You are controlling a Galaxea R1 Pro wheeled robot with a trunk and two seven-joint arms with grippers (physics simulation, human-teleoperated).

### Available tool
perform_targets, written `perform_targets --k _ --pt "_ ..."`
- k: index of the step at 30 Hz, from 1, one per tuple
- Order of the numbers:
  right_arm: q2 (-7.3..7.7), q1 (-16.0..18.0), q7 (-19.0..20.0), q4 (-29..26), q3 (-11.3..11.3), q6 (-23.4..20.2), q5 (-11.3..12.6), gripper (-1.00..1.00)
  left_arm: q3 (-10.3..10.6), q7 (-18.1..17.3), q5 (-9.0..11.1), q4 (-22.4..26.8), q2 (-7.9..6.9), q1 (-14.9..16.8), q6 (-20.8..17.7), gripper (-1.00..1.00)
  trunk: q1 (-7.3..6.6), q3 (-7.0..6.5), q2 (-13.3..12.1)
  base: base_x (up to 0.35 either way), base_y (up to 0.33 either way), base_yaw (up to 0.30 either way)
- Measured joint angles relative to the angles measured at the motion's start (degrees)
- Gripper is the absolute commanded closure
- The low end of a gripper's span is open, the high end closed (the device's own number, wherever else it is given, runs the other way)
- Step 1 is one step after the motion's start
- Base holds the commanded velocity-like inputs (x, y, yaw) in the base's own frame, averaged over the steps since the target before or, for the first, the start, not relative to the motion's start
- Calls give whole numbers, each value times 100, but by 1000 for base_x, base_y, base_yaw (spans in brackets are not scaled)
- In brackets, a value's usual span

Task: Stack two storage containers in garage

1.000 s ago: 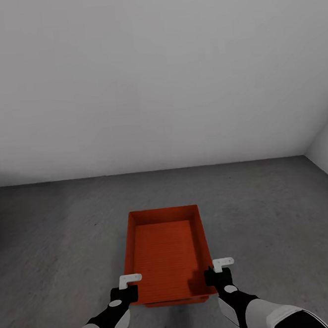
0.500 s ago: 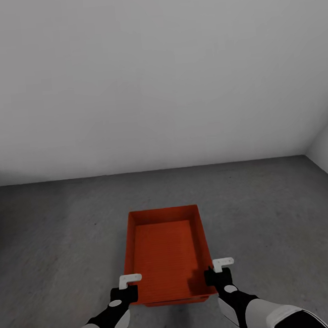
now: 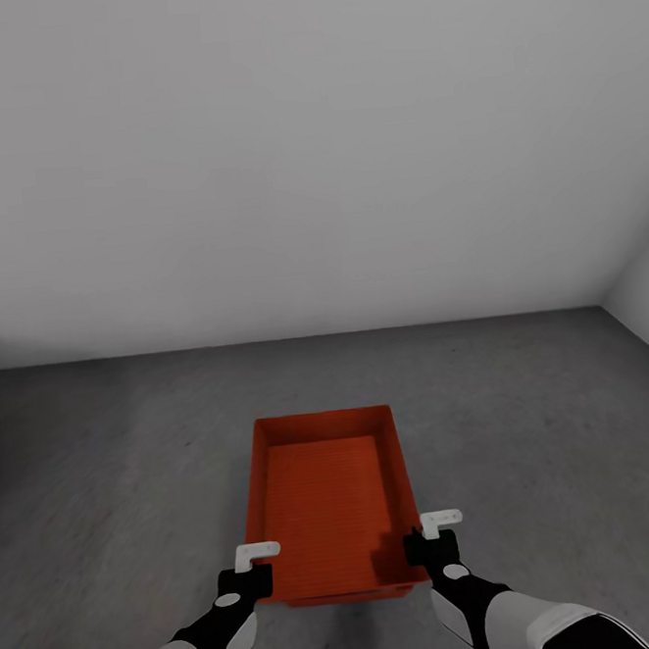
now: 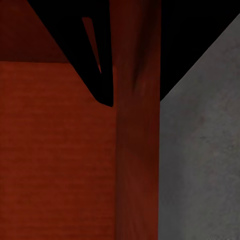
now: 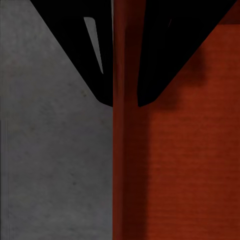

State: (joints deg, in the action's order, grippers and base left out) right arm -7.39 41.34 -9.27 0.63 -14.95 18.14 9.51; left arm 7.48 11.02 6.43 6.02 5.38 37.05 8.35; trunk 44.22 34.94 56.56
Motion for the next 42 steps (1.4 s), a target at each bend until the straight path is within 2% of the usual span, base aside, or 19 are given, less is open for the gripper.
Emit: perform_targets --k 6,20,42 --pt "-3 -5 -6 -2 20 -1 -19 100 9 -1 1 0 -3 0 -3 100 0 7 0 0 0 -140" --pt "4 0 7 0 -3 0 6 100 1 3 5 -1 4 -1 3 100 0 8 0 0 0 -9" --pt "3 -1 6 1 -2 3 8 100 -1 4 4 -2 5 0 4 100 483 403 881 0 0 0"
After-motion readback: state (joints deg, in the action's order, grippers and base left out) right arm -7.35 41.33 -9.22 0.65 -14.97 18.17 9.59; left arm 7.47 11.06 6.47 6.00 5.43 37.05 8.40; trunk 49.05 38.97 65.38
